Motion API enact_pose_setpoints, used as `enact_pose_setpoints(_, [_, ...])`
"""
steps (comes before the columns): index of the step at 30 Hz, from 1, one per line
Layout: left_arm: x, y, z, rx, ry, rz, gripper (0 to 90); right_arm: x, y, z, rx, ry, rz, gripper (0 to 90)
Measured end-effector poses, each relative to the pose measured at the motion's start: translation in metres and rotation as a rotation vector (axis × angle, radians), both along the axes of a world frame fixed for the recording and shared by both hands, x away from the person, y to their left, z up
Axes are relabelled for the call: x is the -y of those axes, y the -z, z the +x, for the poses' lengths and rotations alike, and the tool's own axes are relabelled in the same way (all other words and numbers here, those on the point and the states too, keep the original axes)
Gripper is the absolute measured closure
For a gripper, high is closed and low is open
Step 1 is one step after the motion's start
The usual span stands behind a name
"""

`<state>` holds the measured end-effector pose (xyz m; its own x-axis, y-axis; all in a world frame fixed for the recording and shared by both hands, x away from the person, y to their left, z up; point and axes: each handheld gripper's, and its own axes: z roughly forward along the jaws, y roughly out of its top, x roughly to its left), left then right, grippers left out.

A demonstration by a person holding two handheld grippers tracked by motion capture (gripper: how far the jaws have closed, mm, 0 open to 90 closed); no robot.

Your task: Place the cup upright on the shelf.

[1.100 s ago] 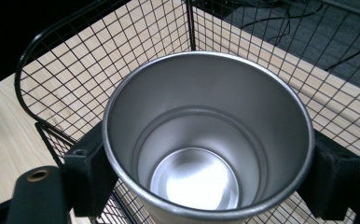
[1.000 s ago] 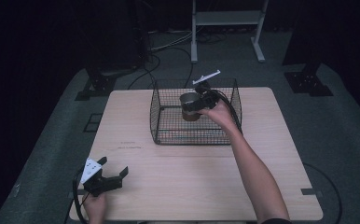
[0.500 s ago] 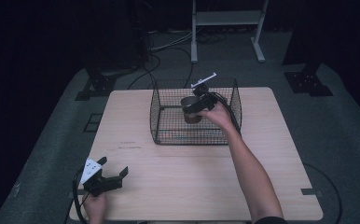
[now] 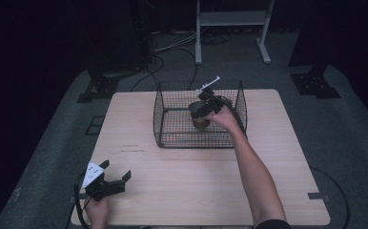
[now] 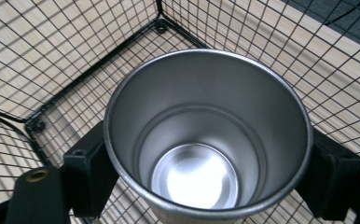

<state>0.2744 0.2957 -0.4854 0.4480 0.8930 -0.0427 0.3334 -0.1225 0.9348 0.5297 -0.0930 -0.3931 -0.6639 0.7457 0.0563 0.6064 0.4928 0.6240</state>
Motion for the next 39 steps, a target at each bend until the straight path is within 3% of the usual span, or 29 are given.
enact_pose_setpoints(6, [0.000,0.000,0.000,0.001,-0.002,-0.003,0.0,0.002,0.005,0.004,-0.004,0.009,0.003,17.3])
enact_pose_setpoints(12, [0.000,0.000,0.000,0.001,-0.001,-0.003,0.0,-0.003,0.010,0.004,-0.014,-0.011,-0.038,16.9])
enact_pose_setpoints(23, [0.000,0.000,0.000,0.001,-0.001,-0.003,0.0,-0.007,0.010,0.003,-0.018,-0.021,-0.033,16.7])
enact_pose_setpoints(30, [0.000,0.000,0.000,0.001,-0.001,-0.003,0.0,-0.008,0.016,0.005,-0.038,-0.018,-0.070,13.6])
enact_pose_setpoints(39, [0.000,0.000,0.000,0.001,-0.001,-0.002,0.0,-0.009,0.014,0.003,-0.029,-0.027,-0.098,13.1])
